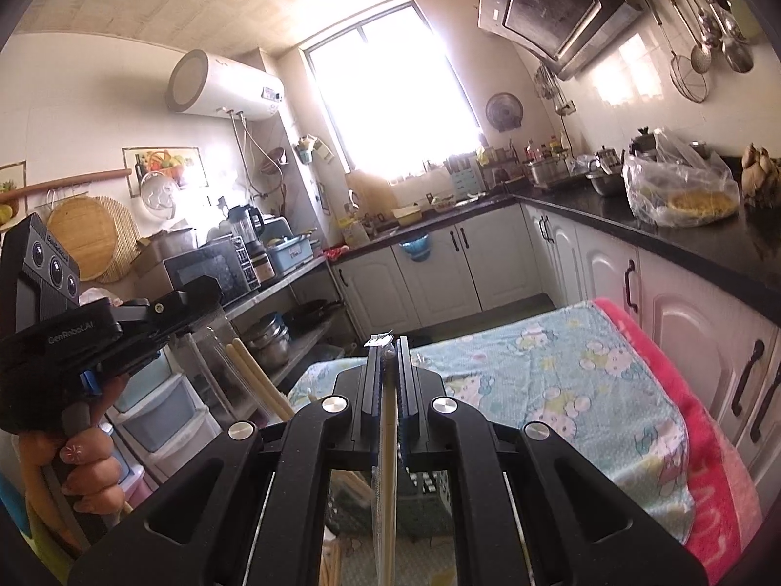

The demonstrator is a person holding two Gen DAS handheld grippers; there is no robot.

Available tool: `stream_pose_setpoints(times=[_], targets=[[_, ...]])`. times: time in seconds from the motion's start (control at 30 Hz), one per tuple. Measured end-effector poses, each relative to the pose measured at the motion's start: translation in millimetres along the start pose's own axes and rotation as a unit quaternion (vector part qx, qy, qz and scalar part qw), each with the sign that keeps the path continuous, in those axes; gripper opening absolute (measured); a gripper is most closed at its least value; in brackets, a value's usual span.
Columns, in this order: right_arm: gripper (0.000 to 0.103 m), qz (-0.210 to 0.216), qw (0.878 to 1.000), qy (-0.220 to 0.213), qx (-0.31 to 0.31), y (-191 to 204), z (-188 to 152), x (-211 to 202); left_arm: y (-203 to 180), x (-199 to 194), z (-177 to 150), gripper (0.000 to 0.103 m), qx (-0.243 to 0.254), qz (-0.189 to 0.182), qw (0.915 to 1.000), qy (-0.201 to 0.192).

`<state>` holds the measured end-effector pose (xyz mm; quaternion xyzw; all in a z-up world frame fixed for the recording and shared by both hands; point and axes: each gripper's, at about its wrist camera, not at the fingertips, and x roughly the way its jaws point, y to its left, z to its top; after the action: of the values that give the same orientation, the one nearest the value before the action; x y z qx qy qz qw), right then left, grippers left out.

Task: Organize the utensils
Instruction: 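Lift the left tool's chopstick over the caddy while the right tool carries its own, then lower the left tool's chopstick into the caddy and open while the right tool does likewise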

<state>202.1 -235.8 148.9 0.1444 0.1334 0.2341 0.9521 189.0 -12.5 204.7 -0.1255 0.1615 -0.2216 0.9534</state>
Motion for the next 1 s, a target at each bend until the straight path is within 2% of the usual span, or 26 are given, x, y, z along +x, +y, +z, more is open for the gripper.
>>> stream_pose_setpoints(times=[0.43,0.73,1.0], targets=[[0.006,-0.002,0.999,-0.053,0.000,2.2,35.4,11.1,7.4,11.7,17.1,0.000,0.009,0.020,0.9997,-0.010],[0.006,-0.019,0.998,-0.067,-0.008,-0.6,38.2,37.1,21.2,23.4,17.1,0.000,0.007,0.046,0.9989,-0.006],[0.006,-0.038,0.995,-0.086,0.010,-13.7,27.2,56.2,33.4,37.5,9.6,0.000,0.000,0.057,0.9984,0.007]])
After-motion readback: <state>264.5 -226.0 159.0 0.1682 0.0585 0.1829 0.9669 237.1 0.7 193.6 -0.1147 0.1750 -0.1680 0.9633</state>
